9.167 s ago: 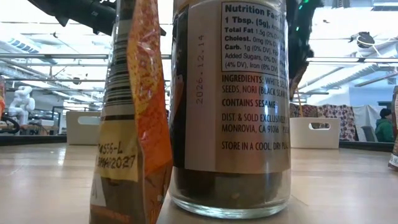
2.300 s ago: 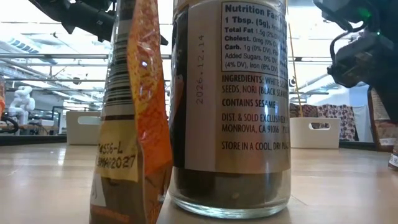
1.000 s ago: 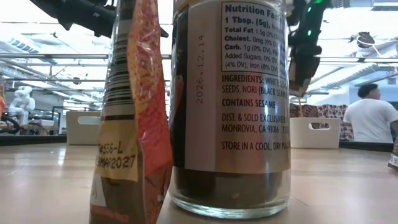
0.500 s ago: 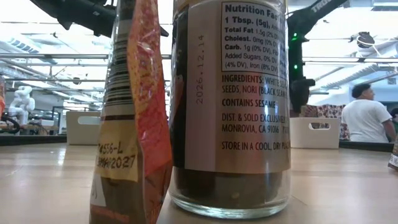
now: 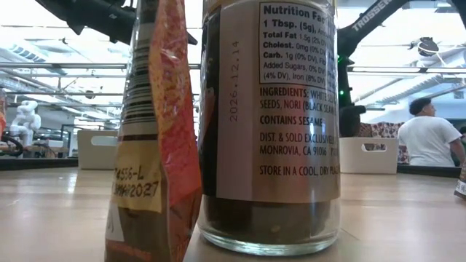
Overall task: Sort spices by type
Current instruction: Put the orange seasoning bag into the right white bin
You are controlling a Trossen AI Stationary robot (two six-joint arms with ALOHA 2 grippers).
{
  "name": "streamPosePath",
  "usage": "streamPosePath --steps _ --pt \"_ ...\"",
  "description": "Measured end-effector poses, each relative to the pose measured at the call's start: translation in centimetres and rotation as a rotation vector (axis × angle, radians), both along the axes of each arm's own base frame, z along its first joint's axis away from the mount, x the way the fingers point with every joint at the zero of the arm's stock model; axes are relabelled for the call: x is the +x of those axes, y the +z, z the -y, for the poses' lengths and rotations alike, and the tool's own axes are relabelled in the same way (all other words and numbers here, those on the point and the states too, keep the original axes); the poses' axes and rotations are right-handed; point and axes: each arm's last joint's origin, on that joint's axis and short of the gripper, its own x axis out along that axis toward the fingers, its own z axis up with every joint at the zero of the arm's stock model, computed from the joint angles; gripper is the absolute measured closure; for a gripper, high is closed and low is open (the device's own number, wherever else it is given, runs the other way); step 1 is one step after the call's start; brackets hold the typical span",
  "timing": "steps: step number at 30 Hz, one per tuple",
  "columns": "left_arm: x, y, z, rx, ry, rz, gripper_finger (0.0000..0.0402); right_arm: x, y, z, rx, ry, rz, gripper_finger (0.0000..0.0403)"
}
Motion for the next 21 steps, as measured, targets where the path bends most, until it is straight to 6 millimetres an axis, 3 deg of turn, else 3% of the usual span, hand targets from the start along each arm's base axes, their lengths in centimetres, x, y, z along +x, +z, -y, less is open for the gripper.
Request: streamPosePath --steps 7,21 --pt "0.0 0.0 0.0 0.017 -0.006 -0.002 0.0110 0.4 -1.2 0.5 0.008 -0.008 -0.010 0.0395" --pt "0.0 0.0 0.0 0.017 -0.006 -0.002 0.0110 0.7 -1.3 0.5 0.048 0.020 0.055 0.0393"
